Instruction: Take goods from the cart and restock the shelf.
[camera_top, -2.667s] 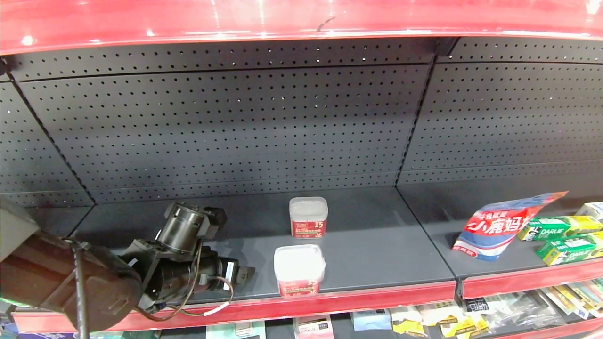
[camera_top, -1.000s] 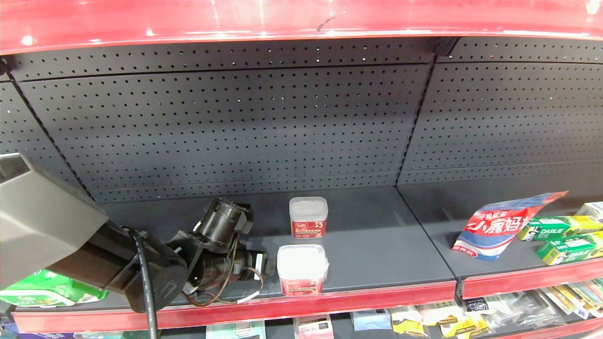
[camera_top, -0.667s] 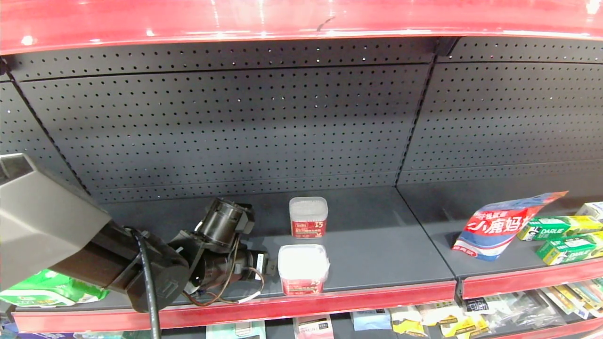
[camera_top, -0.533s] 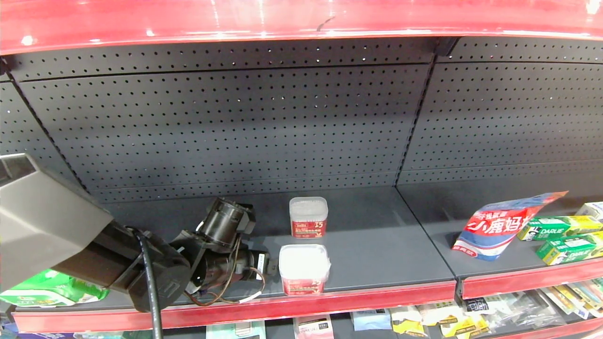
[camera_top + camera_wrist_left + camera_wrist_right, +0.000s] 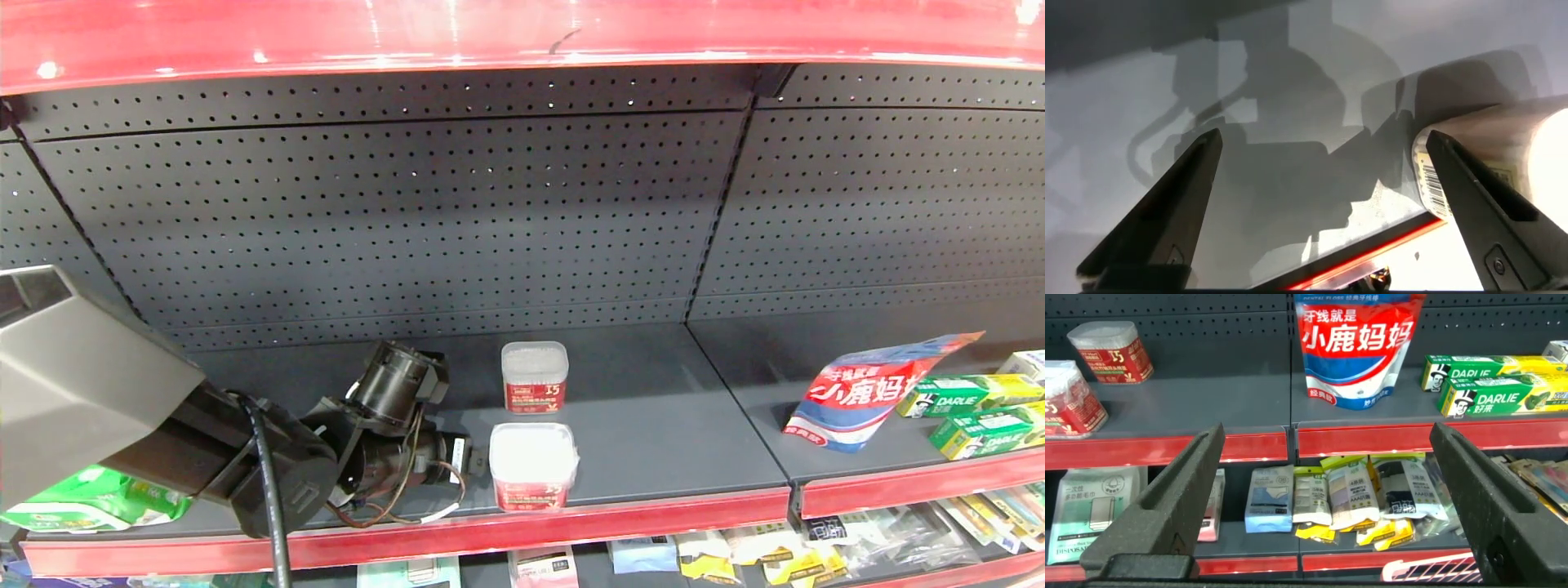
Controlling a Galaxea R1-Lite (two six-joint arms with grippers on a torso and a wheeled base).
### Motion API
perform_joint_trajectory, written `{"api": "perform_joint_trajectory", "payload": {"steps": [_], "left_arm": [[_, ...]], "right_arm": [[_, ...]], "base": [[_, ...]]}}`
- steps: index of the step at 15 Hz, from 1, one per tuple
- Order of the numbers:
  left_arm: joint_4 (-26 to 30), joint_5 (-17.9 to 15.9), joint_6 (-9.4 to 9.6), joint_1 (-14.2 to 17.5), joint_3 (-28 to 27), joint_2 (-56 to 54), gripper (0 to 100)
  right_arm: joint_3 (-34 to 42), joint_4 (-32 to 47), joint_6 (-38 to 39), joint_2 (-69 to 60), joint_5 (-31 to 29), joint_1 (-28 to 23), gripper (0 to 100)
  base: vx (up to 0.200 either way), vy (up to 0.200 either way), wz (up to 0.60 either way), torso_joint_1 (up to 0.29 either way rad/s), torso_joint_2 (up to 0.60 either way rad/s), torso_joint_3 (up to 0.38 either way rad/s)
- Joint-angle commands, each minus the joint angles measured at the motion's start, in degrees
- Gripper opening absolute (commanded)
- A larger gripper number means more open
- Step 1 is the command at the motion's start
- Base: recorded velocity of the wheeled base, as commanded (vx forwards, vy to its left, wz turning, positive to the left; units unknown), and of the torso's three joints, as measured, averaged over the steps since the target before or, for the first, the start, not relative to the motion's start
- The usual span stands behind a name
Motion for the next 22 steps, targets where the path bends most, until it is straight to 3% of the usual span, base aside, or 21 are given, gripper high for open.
{"api": "perform_joint_trajectory", "payload": {"steps": [1,22], "left_arm": [[-0.03,0.04,-0.03,0.00,-0.12,0.09,100],[4.01,-2.60,0.05,-1.14,0.67,-1.49,100]], "right_arm": [[0.00,-0.01,-0.02,0.04,0.02,0.01,100],[0.00,-0.01,-0.02,0.04,0.02,0.01,100]], "base": [[0.000,0.000,0.00,0.000,0.00,0.000],[0.000,0.000,0.00,0.000,0.00,0.000]]}}
